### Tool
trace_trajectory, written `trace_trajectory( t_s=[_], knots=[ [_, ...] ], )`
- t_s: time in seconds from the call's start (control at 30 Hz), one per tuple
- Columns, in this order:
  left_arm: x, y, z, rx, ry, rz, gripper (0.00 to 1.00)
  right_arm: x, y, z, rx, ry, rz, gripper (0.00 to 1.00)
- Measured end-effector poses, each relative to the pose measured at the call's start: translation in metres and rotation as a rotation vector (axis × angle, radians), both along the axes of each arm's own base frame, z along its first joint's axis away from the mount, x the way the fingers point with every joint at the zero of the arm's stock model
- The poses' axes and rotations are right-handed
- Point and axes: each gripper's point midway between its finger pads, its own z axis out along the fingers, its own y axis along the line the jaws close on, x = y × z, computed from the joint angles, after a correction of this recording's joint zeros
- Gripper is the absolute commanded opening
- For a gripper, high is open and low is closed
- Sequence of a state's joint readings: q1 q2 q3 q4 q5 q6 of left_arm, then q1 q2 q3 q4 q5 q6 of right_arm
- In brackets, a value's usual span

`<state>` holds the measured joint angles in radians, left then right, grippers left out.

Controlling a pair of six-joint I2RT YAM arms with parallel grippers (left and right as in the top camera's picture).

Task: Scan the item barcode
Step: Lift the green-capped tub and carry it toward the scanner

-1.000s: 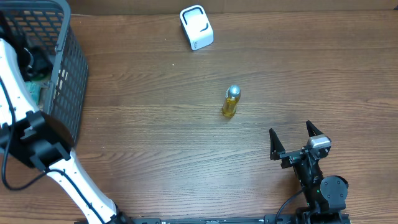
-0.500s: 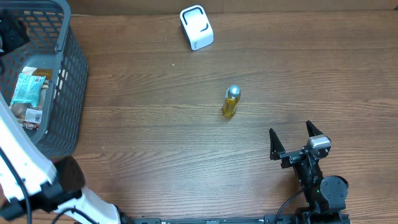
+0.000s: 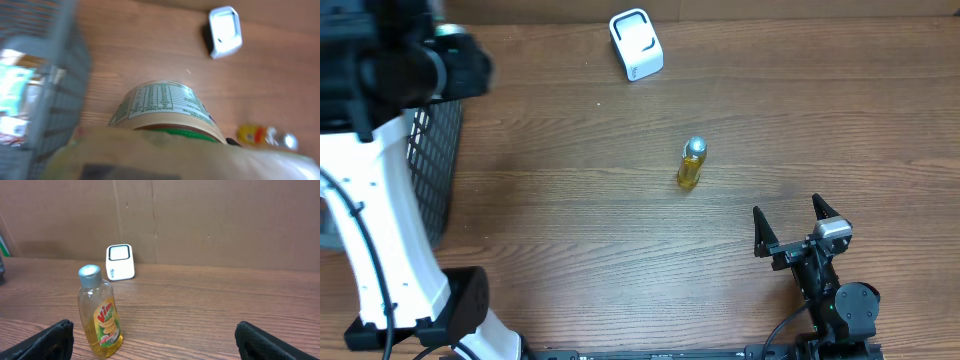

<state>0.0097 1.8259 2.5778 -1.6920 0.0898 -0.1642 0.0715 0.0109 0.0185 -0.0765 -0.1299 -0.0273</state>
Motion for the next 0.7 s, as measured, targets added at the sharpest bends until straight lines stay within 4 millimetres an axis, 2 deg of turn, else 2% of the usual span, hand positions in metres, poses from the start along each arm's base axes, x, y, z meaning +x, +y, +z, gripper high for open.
trace_trajectory(
  t_s=[0.13, 0.3, 0.47, 0.7],
  knots=[
    [0.002, -0.041, -0.024, -0.008, 0.08, -0.091, 0.32, 0.0, 0.0, 0.0, 0.0, 0.0, 0.0, 1.0],
    [0.011, -0.08, -0.064, 0.011, 0.174, -0.148, 0.32, 0.0, 0.0, 0.0, 0.0, 0.0, 0.0, 1.0],
    [0.021, -0.112, -0.108, 0.032, 0.238, -0.196, 0.31, 0.0, 0.0, 0.0, 0.0, -0.001, 0.0, 1.0],
    [0.021, -0.144, -0.17, 0.052, 0.308, -0.234, 0.33, 0.0, 0.0, 0.0, 0.0, -0.001, 0.0, 1.0]
  ],
)
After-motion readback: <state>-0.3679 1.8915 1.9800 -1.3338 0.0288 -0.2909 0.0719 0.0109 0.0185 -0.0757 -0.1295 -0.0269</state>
